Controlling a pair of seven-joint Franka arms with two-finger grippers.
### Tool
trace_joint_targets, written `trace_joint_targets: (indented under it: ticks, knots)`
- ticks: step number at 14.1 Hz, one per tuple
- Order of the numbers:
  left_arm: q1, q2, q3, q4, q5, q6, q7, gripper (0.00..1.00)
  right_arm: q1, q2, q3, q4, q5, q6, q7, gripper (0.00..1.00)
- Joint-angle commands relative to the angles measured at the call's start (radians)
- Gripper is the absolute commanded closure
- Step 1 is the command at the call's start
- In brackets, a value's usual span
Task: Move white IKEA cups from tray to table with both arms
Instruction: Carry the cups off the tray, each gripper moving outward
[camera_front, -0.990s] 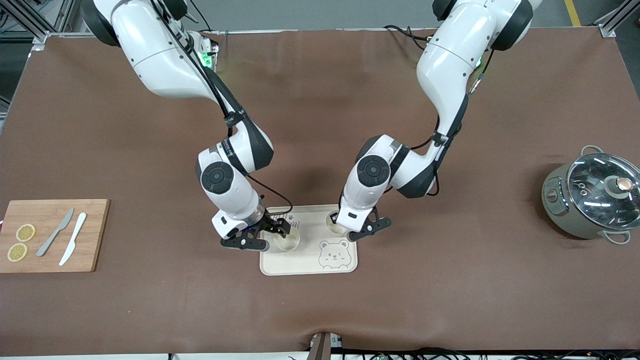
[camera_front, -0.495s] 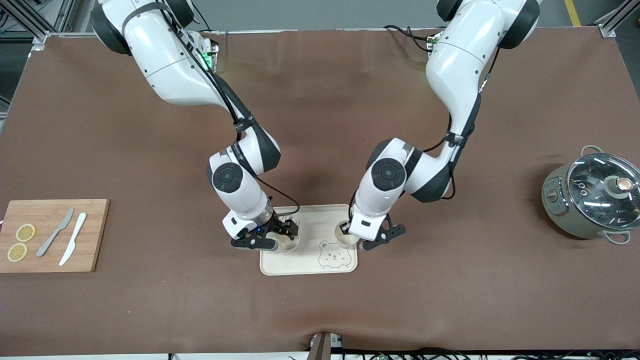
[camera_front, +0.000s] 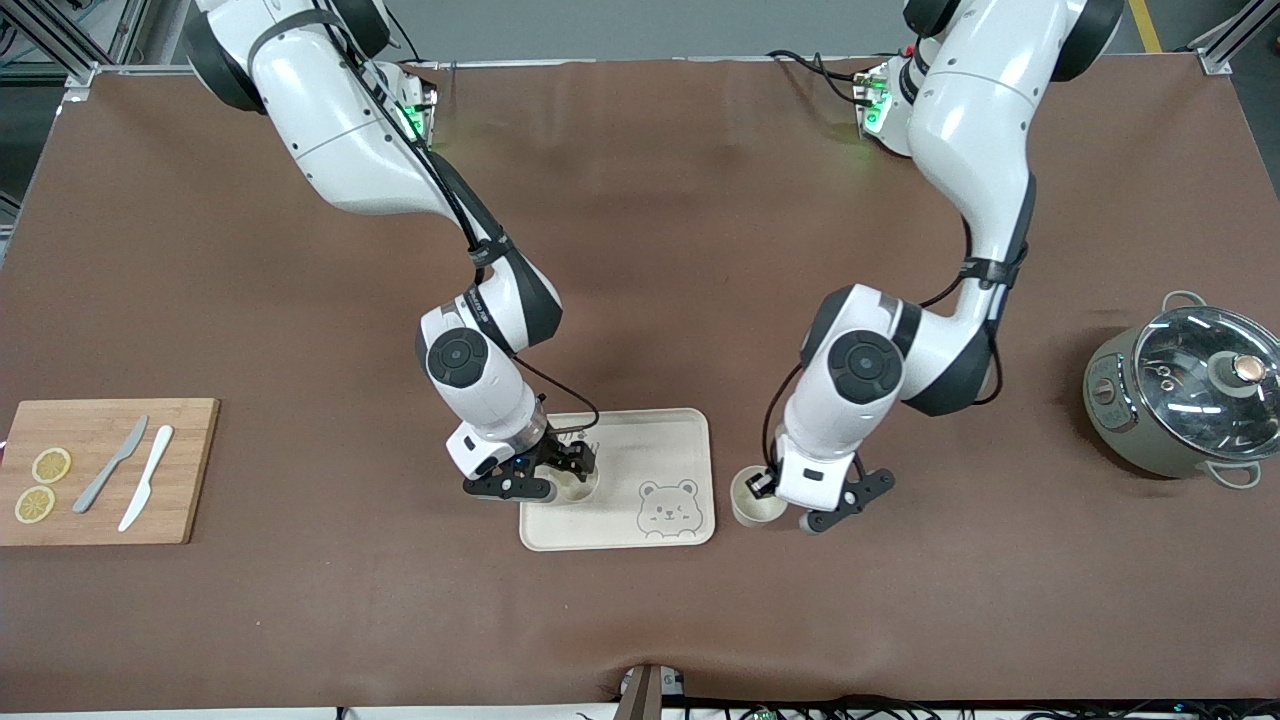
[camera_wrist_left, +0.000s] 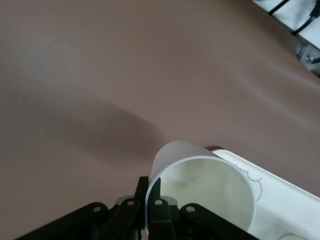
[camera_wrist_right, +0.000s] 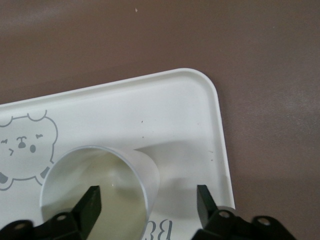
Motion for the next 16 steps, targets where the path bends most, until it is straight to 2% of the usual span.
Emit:
trace_joint_targets:
  ticks: [1, 2, 4, 11, 13, 16]
  knots:
    - [-0.007, -0.031, 0.034, -0.015, 0.017, -0.043, 0.050, 1.00, -0.003, 0.013, -0.003, 0.028, -0.005, -0.014, 0.016, 0.71]
    - [-0.001, -0.031, 0.043, -0.016, 0.015, -0.048, 0.082, 1.00, -0.004, 0.012, -0.002, 0.028, -0.003, -0.017, 0.015, 0.84]
    - [0.034, -0.036, 0.041, -0.016, 0.015, -0.062, 0.137, 1.00, -0.006, 0.010, 0.000, 0.028, 0.001, -0.017, 0.016, 1.00]
    - [0.157, -0.053, 0.031, -0.018, 0.000, -0.175, 0.364, 1.00, -0.012, -0.004, 0.004, 0.034, 0.009, -0.051, 0.015, 1.00]
    - [0.191, -0.053, 0.029, -0.018, -0.006, -0.197, 0.427, 1.00, -0.021, -0.025, 0.007, 0.092, 0.011, -0.196, 0.013, 1.00]
    - [0.248, -0.048, 0.029, -0.018, -0.097, -0.201, 0.536, 1.00, -0.063, -0.066, 0.009, 0.175, 0.009, -0.392, -0.012, 1.00]
